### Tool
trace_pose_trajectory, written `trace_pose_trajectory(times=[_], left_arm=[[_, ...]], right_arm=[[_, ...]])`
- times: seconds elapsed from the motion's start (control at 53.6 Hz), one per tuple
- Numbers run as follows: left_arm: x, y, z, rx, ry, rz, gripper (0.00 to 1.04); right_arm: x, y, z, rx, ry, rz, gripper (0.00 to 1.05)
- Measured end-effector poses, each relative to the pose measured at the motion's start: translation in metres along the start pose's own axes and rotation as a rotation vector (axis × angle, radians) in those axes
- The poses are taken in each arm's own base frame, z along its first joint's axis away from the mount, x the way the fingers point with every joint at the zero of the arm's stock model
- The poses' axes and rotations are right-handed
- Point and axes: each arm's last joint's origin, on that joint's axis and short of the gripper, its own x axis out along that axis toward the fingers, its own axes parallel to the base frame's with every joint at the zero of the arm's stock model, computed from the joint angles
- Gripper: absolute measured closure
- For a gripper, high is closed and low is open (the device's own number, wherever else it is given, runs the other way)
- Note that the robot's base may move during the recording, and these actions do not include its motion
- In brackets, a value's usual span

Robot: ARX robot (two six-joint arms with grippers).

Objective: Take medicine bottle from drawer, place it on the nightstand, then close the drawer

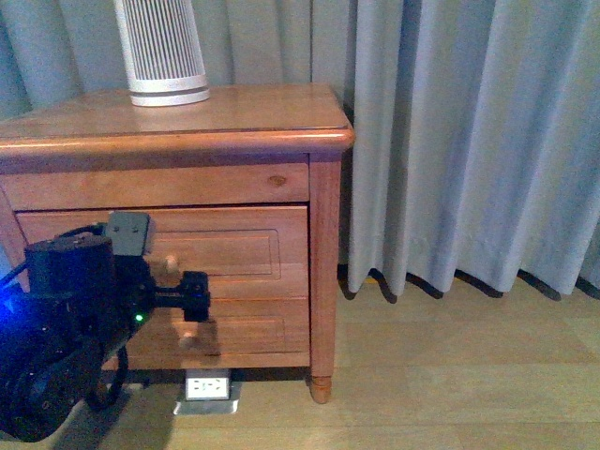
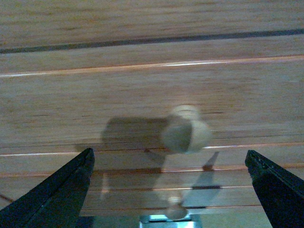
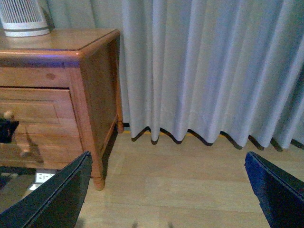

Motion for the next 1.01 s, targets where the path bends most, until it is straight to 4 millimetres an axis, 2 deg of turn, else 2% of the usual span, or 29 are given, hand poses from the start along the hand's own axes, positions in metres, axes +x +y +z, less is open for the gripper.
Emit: trace_pose_trajectory(times=[0.205,0.467,0.877,1.008], left_arm=[[0.001,0.007,0.0,-0.002,-0.001,0.016,0.07],[0.002,0.0,0.003,-0.009,0.001,-0.012,0.07],[0.006,-0.008,0.02,-0.024,-0.028,-0.032,0.07],[0.006,-0.008,0.019,-0.024,-0.023,-0.032,0.11]], right_arm=[[0.0,0.0,0.0,0.0,0.0,0.0,0.07],[0.0,0.0,0.0,0.0,0.0,0.0,0.07],[0.0,0.0,0.0,0.0,0.0,0.0,0.07],[0.0,0.0,0.0,0.0,0.0,0.0,0.07]])
